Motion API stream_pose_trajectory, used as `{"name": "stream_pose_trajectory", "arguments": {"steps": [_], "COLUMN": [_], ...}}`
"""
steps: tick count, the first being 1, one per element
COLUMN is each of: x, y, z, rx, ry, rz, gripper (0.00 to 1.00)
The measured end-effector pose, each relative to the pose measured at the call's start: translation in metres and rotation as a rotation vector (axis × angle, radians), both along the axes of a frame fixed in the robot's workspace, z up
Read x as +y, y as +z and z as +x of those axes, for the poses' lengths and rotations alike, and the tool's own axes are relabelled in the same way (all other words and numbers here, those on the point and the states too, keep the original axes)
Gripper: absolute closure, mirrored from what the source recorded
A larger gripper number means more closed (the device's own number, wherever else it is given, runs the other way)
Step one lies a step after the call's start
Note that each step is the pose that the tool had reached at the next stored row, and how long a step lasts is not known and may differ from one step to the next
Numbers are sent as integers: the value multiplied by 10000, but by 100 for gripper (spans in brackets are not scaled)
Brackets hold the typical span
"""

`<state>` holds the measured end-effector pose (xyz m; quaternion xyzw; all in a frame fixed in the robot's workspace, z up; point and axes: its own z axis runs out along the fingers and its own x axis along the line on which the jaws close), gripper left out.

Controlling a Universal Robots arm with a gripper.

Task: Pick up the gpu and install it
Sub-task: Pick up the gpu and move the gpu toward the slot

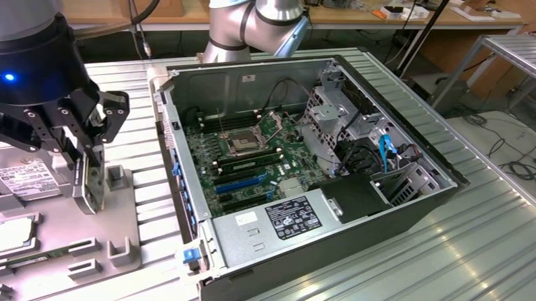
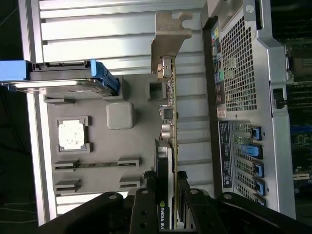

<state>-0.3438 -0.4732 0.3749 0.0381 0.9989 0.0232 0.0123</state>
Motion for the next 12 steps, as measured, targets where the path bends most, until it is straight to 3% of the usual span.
{"name": "stream_pose_trajectory", "arguments": {"steps": [12], "x": [0], "y": [161], "z": [0], "rx": [0], "ry": [0], "rz": [0], "gripper": [73]}}
